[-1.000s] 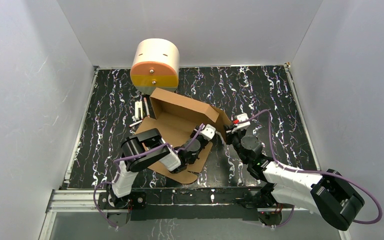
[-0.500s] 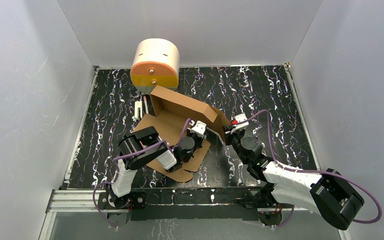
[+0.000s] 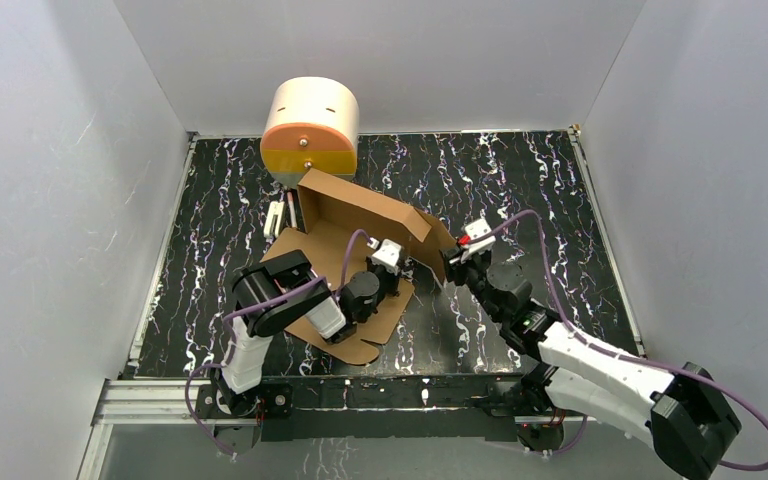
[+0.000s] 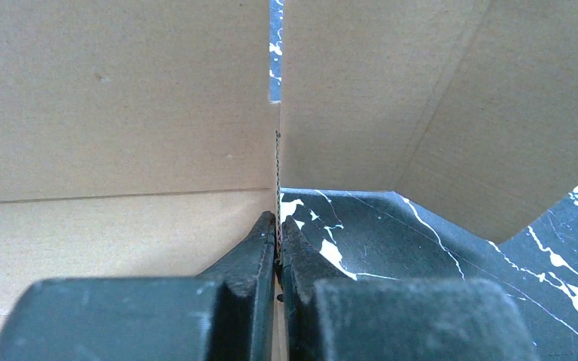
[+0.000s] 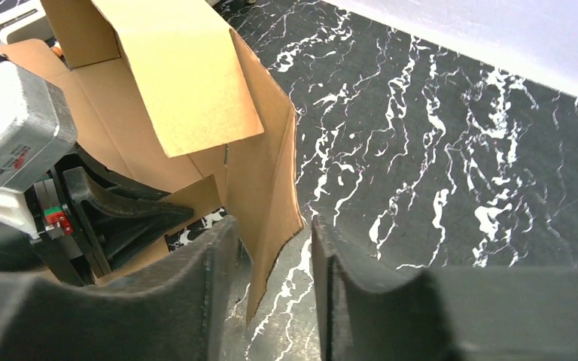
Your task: Fold the paper box
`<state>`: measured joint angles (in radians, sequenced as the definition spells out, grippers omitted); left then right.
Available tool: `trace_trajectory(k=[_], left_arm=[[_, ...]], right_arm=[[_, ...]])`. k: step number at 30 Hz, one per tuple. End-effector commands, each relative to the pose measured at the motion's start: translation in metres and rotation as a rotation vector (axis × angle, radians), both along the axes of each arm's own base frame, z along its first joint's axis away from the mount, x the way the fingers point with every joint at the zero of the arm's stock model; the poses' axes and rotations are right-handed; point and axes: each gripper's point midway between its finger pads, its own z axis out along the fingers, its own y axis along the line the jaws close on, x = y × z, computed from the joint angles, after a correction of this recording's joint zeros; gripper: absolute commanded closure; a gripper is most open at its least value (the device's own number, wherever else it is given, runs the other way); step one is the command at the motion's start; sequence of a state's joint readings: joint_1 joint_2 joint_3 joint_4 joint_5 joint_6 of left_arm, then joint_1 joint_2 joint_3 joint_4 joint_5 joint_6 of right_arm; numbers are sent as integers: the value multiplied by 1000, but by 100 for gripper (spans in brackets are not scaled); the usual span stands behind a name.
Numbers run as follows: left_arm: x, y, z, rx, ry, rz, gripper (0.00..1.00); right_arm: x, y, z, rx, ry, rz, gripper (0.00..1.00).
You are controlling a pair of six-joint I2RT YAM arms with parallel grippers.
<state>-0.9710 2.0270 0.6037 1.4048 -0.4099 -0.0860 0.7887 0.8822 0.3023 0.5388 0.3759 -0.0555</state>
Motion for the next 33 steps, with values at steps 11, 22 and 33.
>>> trace_trajectory(k=[11, 22, 33], left_arm=[[3, 5, 29, -141, -7, -19, 100], [5, 8, 25, -148, 11, -22, 100], [5, 5, 19, -139, 25, -41, 100]], right_arm=[[6, -30, 80, -178, -77, -40, 39], [59, -54, 37, -100, 50, 26, 46], [51, 7, -8, -31, 120, 378, 55]])
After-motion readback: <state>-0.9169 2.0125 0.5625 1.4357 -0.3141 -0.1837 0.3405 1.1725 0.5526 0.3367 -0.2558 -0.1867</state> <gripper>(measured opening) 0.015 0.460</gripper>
